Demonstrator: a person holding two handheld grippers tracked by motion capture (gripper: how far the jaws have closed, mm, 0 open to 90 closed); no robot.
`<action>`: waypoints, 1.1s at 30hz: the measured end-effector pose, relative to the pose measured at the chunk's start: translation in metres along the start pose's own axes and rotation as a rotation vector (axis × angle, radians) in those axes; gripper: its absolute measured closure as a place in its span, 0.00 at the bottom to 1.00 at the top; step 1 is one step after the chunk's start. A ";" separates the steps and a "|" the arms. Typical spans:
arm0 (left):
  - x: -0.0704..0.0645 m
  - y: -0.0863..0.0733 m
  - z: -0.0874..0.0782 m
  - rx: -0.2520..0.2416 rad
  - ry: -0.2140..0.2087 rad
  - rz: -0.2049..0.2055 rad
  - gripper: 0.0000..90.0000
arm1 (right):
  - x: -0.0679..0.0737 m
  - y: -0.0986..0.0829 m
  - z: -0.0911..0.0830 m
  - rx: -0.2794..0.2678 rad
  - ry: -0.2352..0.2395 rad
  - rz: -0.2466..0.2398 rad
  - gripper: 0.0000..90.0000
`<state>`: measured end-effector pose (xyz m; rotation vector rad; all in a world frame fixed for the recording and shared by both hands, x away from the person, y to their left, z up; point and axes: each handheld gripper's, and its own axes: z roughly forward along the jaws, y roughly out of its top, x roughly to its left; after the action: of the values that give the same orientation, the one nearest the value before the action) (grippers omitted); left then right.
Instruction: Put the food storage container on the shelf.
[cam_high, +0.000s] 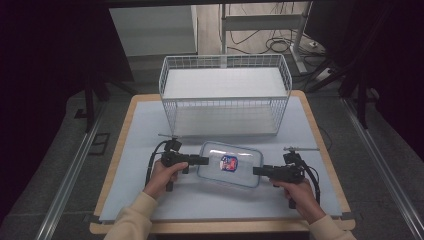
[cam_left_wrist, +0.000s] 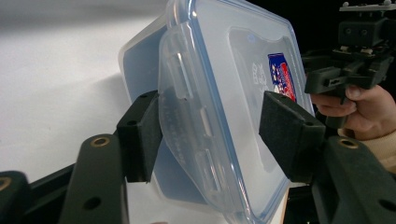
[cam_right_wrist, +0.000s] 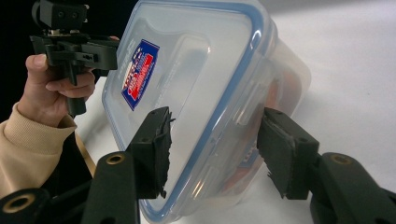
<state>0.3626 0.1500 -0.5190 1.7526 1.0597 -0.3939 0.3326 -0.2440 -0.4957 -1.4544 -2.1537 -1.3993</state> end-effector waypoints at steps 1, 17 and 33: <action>-0.001 -0.001 -0.001 0.002 0.001 0.007 0.46 | 0.001 0.000 0.000 -0.002 0.000 -0.005 0.51; -0.004 -0.005 -0.008 0.000 -0.024 0.055 0.50 | 0.009 -0.009 -0.005 -0.027 -0.004 -0.059 0.54; -0.009 -0.009 -0.011 -0.010 -0.009 0.046 0.52 | 0.008 -0.010 -0.005 -0.053 0.008 -0.012 0.57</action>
<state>0.3482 0.1560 -0.5136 1.7615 1.0111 -0.3673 0.3188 -0.2440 -0.4942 -1.4538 -2.1402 -1.4740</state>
